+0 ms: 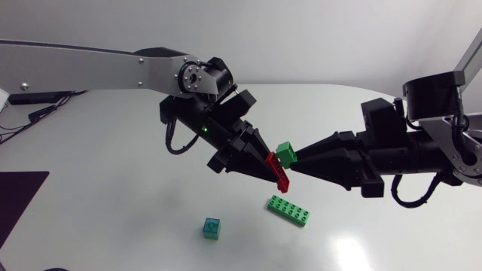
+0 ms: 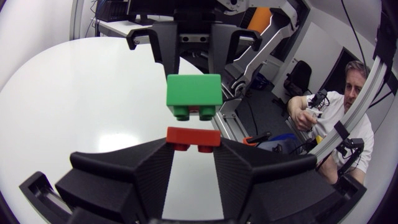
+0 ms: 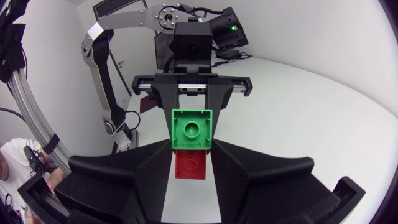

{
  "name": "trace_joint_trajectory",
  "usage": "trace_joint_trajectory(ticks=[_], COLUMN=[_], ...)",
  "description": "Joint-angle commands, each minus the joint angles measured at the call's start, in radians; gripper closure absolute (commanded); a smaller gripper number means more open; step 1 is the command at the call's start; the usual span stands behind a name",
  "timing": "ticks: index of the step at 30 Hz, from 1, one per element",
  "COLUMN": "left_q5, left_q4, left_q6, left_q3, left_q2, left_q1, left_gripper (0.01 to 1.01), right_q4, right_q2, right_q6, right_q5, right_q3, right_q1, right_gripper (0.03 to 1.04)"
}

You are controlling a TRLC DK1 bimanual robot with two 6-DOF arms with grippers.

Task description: Separate the duplo bricks

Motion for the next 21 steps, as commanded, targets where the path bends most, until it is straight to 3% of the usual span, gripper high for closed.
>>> trace_joint_trajectory(ticks=[1,8,14,17,21], left_q5=[0.004,-0.094,-0.401,-0.636,-0.909], left_q4=[-0.018,-0.026,-0.075,-0.109,-0.113], left_q6=[0.036,0.030,0.070,0.144,0.237], left_q3=[0.014,0.034,0.141,0.198,0.175], left_q2=[0.017,0.013,-0.004,0.007,0.025], left_q1=[-0.012,0.003,0.045,0.048,0.029], left_gripper=[0.703,0.703,0.703,0.703,0.703], right_q4=[0.003,0.012,0.010,0.006,-0.074], right_q2=[0.019,-0.034,-0.079,-0.102,-0.146], right_q6=[0.017,0.020,0.011,0.001,-0.084], right_q5=[-0.022,0.028,0.101,0.150,0.320], right_q3=[0.001,-0.011,-0.019,-0.019,-0.016], right_q1=[-0.018,-0.024,-0.015,0.005,0.078], right_gripper=[0.83,0.83,0.83,0.83,0.83])
